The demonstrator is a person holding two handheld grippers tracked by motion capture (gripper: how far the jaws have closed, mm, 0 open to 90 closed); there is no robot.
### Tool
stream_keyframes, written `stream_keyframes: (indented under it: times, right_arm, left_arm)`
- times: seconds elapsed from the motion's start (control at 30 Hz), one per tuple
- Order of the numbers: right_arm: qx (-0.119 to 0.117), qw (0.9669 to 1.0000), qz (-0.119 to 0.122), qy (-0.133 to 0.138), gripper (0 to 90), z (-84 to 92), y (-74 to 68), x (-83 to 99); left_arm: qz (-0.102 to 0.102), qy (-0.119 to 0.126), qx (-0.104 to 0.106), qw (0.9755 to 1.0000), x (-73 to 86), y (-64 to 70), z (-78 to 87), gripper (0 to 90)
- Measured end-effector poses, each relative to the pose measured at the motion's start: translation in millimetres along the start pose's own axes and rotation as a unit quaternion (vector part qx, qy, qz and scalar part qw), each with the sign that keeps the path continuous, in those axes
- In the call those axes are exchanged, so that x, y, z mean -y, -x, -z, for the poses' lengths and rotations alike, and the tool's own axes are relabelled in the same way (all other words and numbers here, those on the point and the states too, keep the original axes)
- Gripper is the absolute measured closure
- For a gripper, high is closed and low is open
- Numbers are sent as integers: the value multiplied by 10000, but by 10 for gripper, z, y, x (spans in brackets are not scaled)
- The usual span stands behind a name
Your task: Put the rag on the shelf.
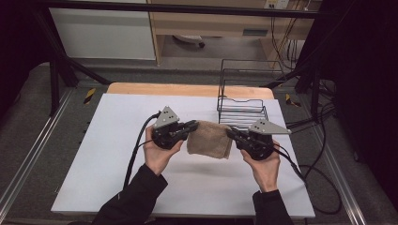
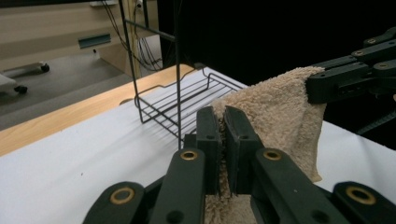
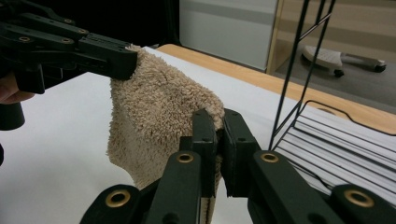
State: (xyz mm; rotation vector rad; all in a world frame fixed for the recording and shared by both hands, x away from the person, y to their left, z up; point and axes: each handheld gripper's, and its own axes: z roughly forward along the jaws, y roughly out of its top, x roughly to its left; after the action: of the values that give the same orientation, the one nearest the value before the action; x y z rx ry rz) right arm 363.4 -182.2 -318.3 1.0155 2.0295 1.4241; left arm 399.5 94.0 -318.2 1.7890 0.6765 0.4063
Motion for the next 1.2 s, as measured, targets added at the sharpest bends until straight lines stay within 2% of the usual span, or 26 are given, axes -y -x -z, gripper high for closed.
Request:
stream_keyframes:
  times: [0.4,0.67,0.83,1.2]
  right_arm:
    - [235,9995,3,230,853,134,148,-67]
    - [410,9980,-18,488,853,211,241,-166]
    - [553,9960,-35,699,853,263,289,-218]
    - [793,9911,-72,1063,854,341,371,-328]
  left_arm:
    - [-25,276,8,9996,-158,81,-159,852]
    - [-42,496,4,9988,-300,117,-237,853]
    - [-102,604,38,9981,-401,135,-296,853]
    - [-96,879,38,9961,-583,169,-387,853]
